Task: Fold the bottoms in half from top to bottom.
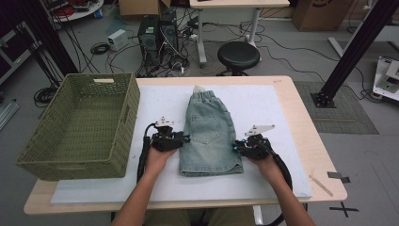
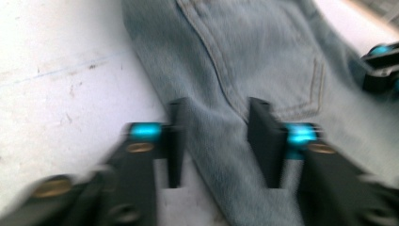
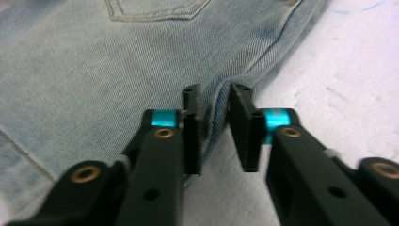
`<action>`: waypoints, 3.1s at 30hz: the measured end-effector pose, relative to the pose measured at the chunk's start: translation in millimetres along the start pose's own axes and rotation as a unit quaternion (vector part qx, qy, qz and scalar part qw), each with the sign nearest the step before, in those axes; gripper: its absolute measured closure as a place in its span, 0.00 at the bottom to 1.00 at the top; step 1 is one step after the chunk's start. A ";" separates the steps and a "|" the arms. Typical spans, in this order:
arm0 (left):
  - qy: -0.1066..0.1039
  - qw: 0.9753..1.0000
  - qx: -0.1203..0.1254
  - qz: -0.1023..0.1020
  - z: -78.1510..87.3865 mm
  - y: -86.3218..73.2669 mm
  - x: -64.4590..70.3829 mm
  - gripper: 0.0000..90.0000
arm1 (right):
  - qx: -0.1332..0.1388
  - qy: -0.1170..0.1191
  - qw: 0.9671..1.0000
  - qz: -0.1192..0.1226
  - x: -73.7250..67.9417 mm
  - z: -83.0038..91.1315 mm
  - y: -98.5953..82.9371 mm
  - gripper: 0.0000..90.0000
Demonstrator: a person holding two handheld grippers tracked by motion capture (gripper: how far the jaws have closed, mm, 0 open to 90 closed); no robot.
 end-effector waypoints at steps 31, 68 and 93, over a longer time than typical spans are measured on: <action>-0.043 0.997 0.030 -0.060 -13.1 80.2 -16.9 0.29 | 0.056 -0.016 0.998 -0.009 18.1 17.9 3.2 0.29; -0.034 0.998 -0.043 -0.008 -84.2 71.4 -64.3 0.57 | 0.067 -0.013 0.998 0.010 13.4 21.0 4.6 0.29; -0.114 0.983 0.050 -0.133 -49.0 78.6 -14.7 0.74 | 0.066 0.018 0.998 -0.002 -22.2 -5.4 43.7 0.82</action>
Point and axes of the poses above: each handheld gripper's, and its own axes: z roughly backward along the jaws, y roughly out of its top, x roughly to its right, the point moved 4 cm from there along -z, roughly forward along the jaws, and after that the axes turned 14 degrees about -y, right-handed, at the moved point
